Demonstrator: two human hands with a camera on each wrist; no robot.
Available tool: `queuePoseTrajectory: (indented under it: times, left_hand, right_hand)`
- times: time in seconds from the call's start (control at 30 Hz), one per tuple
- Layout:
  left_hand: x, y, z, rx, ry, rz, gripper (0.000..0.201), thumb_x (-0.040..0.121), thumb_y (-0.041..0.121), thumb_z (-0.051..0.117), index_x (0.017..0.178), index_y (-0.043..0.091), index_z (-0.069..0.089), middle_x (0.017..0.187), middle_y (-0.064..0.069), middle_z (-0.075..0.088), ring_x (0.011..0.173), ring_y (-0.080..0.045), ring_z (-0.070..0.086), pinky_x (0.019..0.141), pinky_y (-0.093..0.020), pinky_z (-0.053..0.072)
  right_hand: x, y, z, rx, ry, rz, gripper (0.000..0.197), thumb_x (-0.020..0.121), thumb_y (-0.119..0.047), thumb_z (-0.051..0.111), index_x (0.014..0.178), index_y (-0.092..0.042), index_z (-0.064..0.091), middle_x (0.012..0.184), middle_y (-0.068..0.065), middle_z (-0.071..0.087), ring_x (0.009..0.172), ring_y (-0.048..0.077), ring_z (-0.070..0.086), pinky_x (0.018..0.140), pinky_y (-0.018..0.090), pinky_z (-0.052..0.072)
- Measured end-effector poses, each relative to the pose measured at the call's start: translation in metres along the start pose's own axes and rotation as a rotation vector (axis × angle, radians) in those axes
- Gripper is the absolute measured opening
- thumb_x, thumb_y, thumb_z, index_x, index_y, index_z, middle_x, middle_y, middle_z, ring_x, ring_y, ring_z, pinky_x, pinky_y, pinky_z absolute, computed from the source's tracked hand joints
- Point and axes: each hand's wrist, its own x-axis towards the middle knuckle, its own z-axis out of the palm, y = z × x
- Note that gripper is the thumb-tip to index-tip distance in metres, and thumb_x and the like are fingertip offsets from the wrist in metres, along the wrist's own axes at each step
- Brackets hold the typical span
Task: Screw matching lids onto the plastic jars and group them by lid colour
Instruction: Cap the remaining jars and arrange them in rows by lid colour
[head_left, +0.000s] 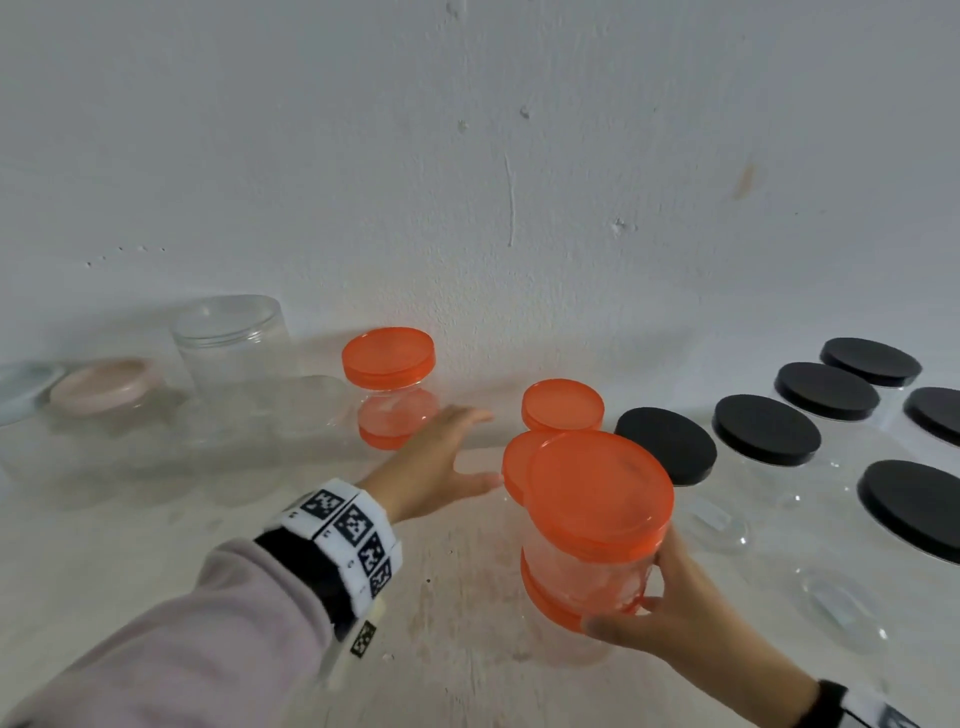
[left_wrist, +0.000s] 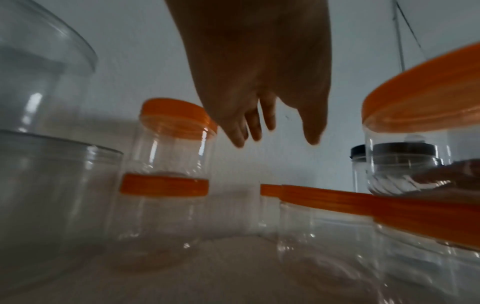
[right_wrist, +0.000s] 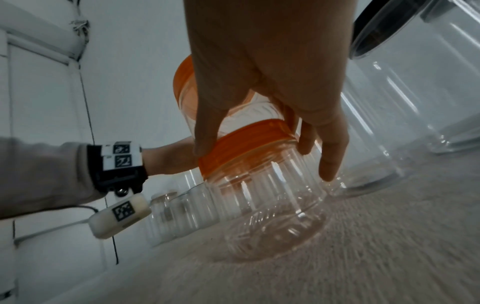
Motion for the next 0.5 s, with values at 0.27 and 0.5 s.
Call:
queuePoseTrajectory:
  times: [0.27,0.5]
  left_hand:
    - [0.033,0.023,0.031,-0.246,-0.182,-0.047,0.042,0.080,0.020,0.074,0.118,0.022,0.056,0.117,0.000,0.061,0.105,-0.013,0.060,0.092,-0.040,0.052]
    - [0.047,0.019,0.057,-0.116,-0.196,-0.074,0.080,0.072,0.040,0.078,0.133,0.006,0.040,0.127,-0.015,0.048,0.118,-0.032,0.048,0.099,-0.050,0.044]
  right_hand:
    - [0.006,0.011,0.002,-0.042,-0.005,-0.109,0.120,0.048,-0.033,0.093,0.128,-0.060,0.009,0.130,-0.028,0.036,0.116,-0.016,0.040,0.080,0.002,0.042]
    - [-0.008,0.013,-0.019,-0.230,-0.034,-0.071,0.123,0.048,-0.051,0.086,0.129,-0.059,-0.005,0.135,-0.035,0.019,0.122,-0.015,0.034,0.101,0.009,0.033]
